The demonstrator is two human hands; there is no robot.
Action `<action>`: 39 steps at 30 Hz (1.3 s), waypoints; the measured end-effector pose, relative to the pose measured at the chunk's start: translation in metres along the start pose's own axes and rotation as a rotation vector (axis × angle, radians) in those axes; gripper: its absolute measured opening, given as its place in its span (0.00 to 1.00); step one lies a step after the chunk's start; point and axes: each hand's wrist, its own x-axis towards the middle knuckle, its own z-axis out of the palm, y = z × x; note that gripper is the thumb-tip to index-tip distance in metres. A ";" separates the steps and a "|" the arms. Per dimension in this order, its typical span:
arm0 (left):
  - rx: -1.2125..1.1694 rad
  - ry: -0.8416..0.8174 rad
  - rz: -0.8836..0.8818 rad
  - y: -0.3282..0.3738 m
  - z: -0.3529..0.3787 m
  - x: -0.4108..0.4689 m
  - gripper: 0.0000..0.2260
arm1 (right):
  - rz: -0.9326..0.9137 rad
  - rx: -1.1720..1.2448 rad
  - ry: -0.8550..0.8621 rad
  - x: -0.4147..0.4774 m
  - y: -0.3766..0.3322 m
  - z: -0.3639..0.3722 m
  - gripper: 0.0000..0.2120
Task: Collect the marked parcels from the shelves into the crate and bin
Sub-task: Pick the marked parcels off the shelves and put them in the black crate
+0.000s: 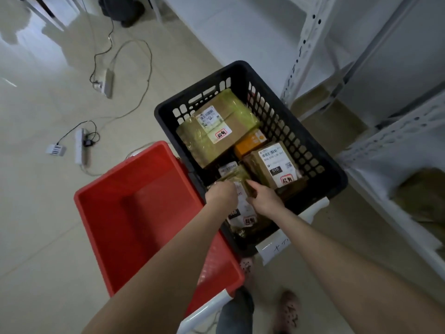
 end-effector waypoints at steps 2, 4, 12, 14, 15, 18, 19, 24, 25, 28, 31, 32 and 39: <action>0.098 -0.014 0.030 -0.001 -0.005 0.005 0.12 | 0.015 -0.041 0.007 0.003 0.002 0.001 0.23; 0.170 -0.071 0.062 -0.002 -0.009 0.007 0.12 | 0.031 -0.088 0.017 0.003 0.003 0.001 0.20; 0.361 -0.124 0.131 0.004 -0.009 0.002 0.18 | 0.029 -0.168 0.007 -0.009 0.004 -0.008 0.22; 0.374 -0.002 0.169 0.008 -0.011 -0.001 0.29 | 0.010 -0.179 0.089 -0.019 0.005 -0.019 0.26; 0.391 0.059 0.206 0.011 -0.017 -0.002 0.34 | 0.004 -0.185 0.138 -0.025 0.006 -0.027 0.27; 0.434 0.160 0.308 0.035 -0.040 -0.014 0.39 | 0.013 -0.236 0.269 -0.045 0.012 -0.055 0.29; 0.451 0.179 0.338 0.047 -0.048 -0.019 0.40 | 0.023 -0.248 0.305 -0.054 0.015 -0.065 0.29; 0.483 0.274 0.507 0.119 -0.065 -0.061 0.41 | 0.069 -0.238 0.515 -0.115 0.046 -0.109 0.31; 0.487 0.291 0.541 0.134 -0.066 -0.071 0.41 | 0.088 -0.219 0.559 -0.130 0.055 -0.117 0.32; 0.517 0.329 0.674 0.179 -0.062 -0.107 0.39 | 0.149 -0.185 0.659 -0.181 0.088 -0.137 0.32; 0.574 0.347 0.785 0.226 -0.046 -0.150 0.34 | 0.222 -0.178 0.726 -0.238 0.128 -0.150 0.31; 0.595 0.364 0.817 0.242 -0.037 -0.166 0.33 | 0.249 -0.163 0.746 -0.259 0.143 -0.153 0.31; 0.686 0.421 1.059 0.343 0.050 -0.310 0.37 | 0.450 -0.098 0.905 -0.420 0.257 -0.138 0.32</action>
